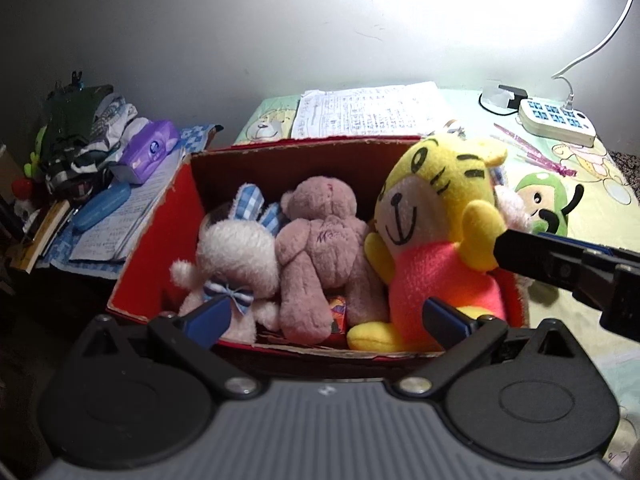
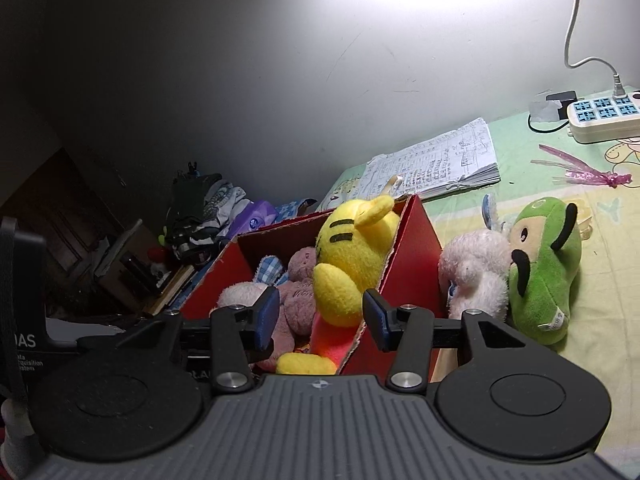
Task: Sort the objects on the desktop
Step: 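Move the right gripper to the green plush on the sheet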
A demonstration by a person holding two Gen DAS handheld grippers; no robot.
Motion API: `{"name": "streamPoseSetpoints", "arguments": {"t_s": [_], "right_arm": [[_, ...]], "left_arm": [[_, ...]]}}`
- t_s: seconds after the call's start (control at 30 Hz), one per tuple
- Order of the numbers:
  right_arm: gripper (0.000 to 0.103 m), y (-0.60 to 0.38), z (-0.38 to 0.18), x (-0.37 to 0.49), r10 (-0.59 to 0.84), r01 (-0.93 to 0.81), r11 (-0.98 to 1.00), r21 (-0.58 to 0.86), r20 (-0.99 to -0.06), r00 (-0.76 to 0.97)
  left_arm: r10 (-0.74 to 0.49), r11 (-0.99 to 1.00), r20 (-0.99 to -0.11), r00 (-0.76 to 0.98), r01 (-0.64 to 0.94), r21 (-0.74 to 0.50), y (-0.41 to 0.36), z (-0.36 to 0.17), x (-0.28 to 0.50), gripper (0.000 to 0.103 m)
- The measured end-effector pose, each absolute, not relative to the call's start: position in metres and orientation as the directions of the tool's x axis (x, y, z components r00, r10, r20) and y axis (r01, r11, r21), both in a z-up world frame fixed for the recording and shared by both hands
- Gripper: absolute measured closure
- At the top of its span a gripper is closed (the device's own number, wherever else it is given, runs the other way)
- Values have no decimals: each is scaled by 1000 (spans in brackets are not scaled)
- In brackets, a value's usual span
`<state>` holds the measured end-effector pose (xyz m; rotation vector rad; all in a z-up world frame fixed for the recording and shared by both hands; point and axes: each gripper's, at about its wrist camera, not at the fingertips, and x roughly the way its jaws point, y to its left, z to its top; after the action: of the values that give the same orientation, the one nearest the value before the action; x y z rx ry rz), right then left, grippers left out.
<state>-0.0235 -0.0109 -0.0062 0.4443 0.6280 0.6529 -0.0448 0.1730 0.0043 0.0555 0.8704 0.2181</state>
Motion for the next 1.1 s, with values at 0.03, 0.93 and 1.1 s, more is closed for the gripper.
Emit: {"name": "streamPoseSetpoints", "arguments": {"t_s": [0.03, 0.93, 1.1], "right_arm": [[52, -19, -6, -24, 675, -413, 710, 571, -384, 629], [53, -163, -91, 37, 617, -112, 699, 706, -517, 594], [51, -165, -89, 57, 670, -129, 644, 754, -475, 571]], "left_arm": [[201, 979, -746, 634, -165, 124, 170, 9, -45, 2], [-250, 933, -750, 612, 359, -18, 2, -67, 8, 14], [-213, 941, -770, 601, 339, 5, -1, -86, 33, 14]]}}
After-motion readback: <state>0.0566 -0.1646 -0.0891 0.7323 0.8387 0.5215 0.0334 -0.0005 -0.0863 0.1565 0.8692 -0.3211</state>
